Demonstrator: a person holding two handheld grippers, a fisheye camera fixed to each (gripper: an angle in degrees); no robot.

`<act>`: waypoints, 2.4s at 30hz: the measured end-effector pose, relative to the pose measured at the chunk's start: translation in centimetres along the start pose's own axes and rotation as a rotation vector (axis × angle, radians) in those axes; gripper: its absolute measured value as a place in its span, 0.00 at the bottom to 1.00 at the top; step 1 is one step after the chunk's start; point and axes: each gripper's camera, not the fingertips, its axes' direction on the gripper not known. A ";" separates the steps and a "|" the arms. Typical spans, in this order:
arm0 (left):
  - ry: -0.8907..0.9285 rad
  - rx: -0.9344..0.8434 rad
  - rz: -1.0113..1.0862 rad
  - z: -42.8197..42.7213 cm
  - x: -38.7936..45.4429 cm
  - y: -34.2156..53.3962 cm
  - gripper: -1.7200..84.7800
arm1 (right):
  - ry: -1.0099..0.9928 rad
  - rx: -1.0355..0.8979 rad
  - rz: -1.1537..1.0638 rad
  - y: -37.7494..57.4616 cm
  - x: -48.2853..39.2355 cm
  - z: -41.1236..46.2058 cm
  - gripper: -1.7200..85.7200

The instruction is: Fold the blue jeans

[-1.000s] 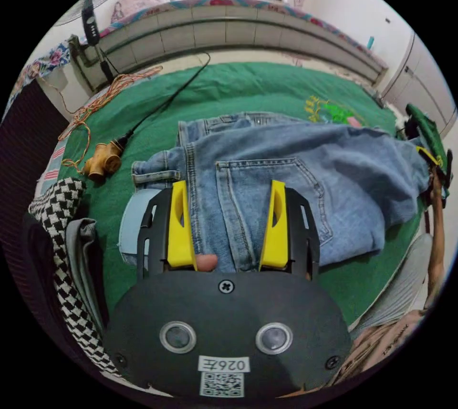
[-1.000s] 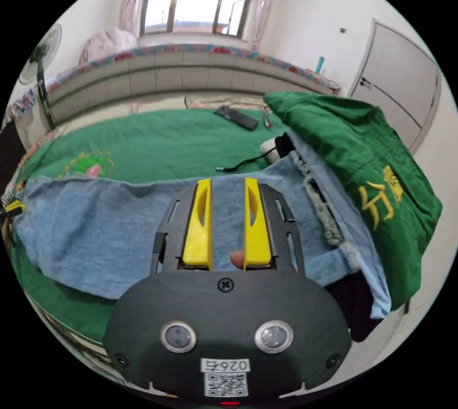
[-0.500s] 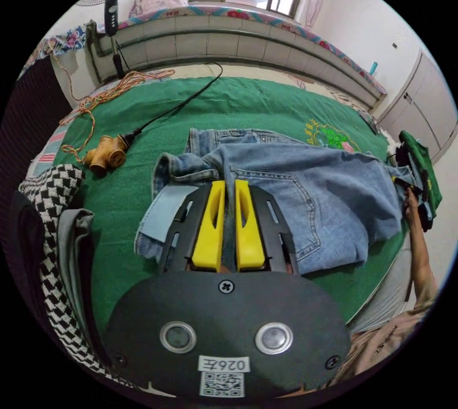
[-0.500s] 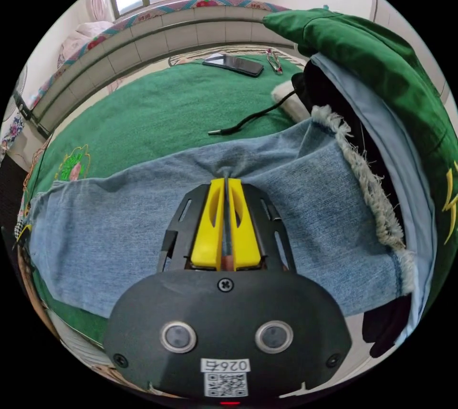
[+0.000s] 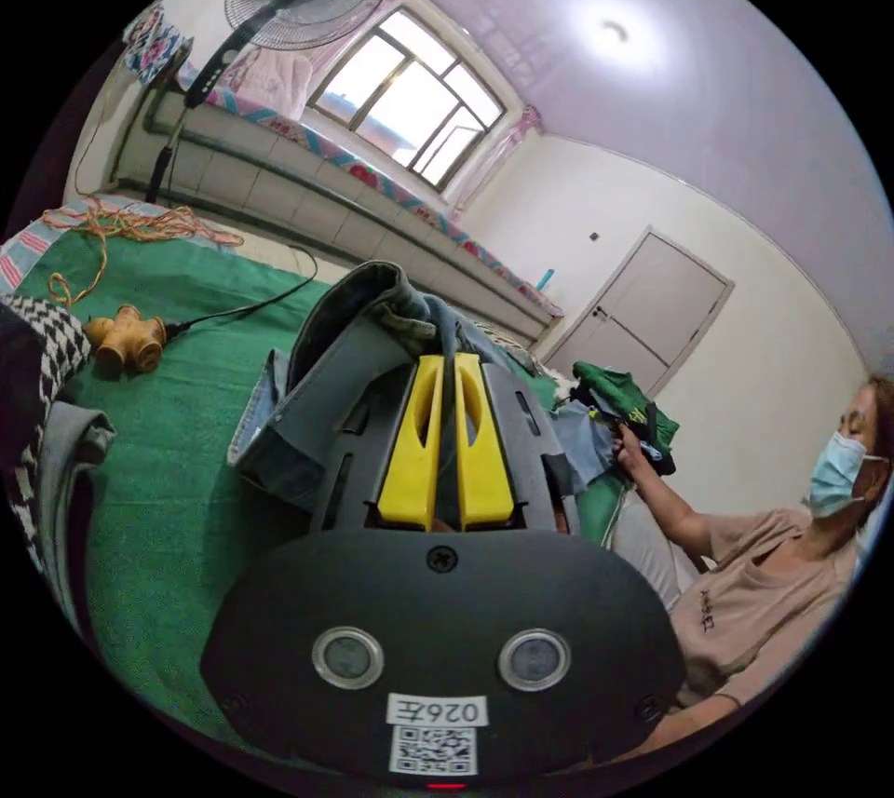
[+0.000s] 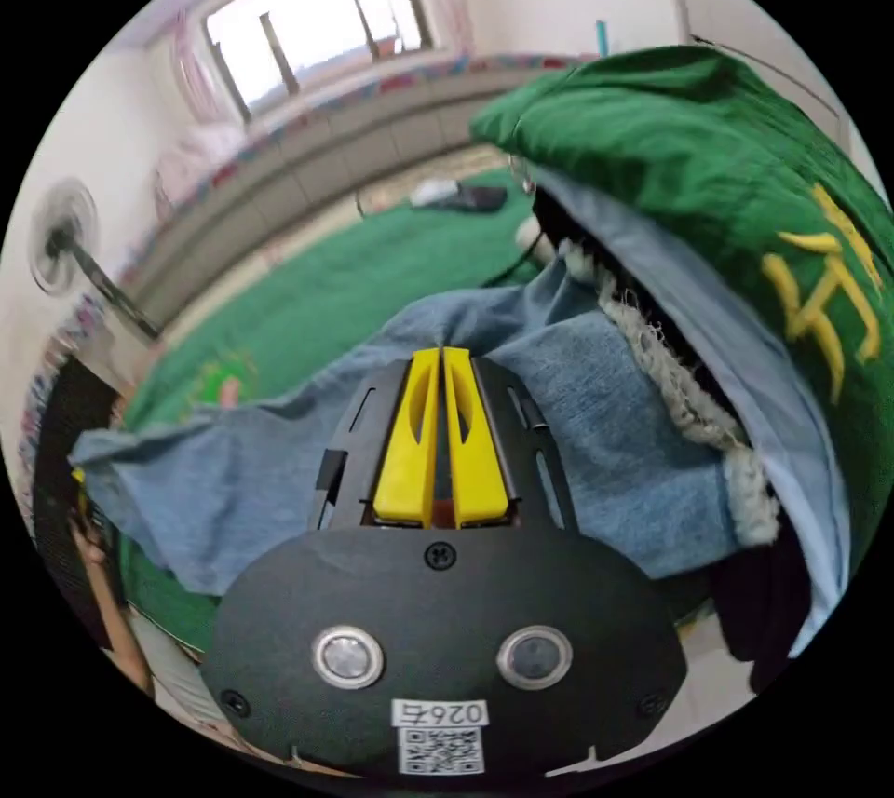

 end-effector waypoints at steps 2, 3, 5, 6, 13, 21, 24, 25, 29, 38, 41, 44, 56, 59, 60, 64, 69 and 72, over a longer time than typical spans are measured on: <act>0.053 0.015 0.085 -1.9 1.3 -0.1 0.02 | -0.148 0.240 0.068 1.2 0.8 -5.9 0.00; 0.094 0.024 0.125 -3.2 1.8 0.1 0.02 | -0.224 0.353 0.107 2.3 1.5 -9.4 0.00; 0.151 0.000 0.194 -5.3 2.4 0.7 0.02 | -0.328 0.472 0.121 4.0 2.4 -13.7 0.00; 0.160 -0.033 0.234 -6.7 2.7 1.5 0.02 | -0.391 0.509 0.092 5.2 3.0 -16.1 0.00; 0.072 -0.285 0.110 -11.7 -0.5 8.9 0.01 | -0.270 0.132 0.038 12.8 7.1 -20.3 0.00; -0.225 0.024 -0.045 -14.8 -0.7 6.8 0.03 | 0.029 0.317 0.221 14.4 6.9 -23.7 0.01; -0.334 0.004 -0.022 -9.4 -0.5 2.2 0.20 | -0.018 0.197 -0.069 10.1 0.1 -19.9 0.01; -0.334 -0.006 -0.027 -7.9 -0.8 1.2 0.23 | -0.051 0.105 -0.194 8.6 -3.0 -17.3 0.01; -0.423 -0.333 -0.087 4.1 -5.0 -4.0 0.25 | -0.077 -0.110 -0.384 6.4 -9.7 -8.0 0.01; -0.638 -0.723 -0.090 17.5 -11.4 -5.6 0.20 | 0.025 -0.565 -0.453 6.5 -11.7 7.9 0.01; -0.568 -0.641 -0.117 17.3 -12.9 -4.9 0.20 | 0.064 -0.501 -0.426 6.3 -12.0 7.8 0.01; -0.506 -0.617 -0.156 18.0 -14.0 -4.8 0.21 | 0.191 -0.292 -0.341 4.7 -11.7 5.8 0.01; -0.658 -0.671 -0.083 19.4 -14.4 -6.7 0.05 | 0.280 -0.215 -0.101 1.4 -7.5 9.0 0.01; -0.611 -0.643 -0.176 15.5 -16.9 -6.7 0.05 | 0.315 -0.226 -0.203 0.0 -9.4 10.4 0.01; -0.589 -0.662 -0.201 14.9 -17.7 -6.4 0.05 | 0.331 -0.232 -0.236 -0.7 -10.1 11.3 0.01; -0.608 -0.672 -0.193 15.0 -18.5 -5.7 0.05 | 0.378 -0.261 -0.274 -3.7 -11.3 15.6 0.02; -0.603 -0.657 -0.240 15.1 -20.5 -4.6 0.05 | 0.328 -0.374 -0.228 -6.9 -9.5 22.7 0.10; -0.578 -0.644 -0.260 15.4 -21.7 -3.4 0.05 | 0.262 -0.540 -0.143 -7.0 -7.4 28.2 0.15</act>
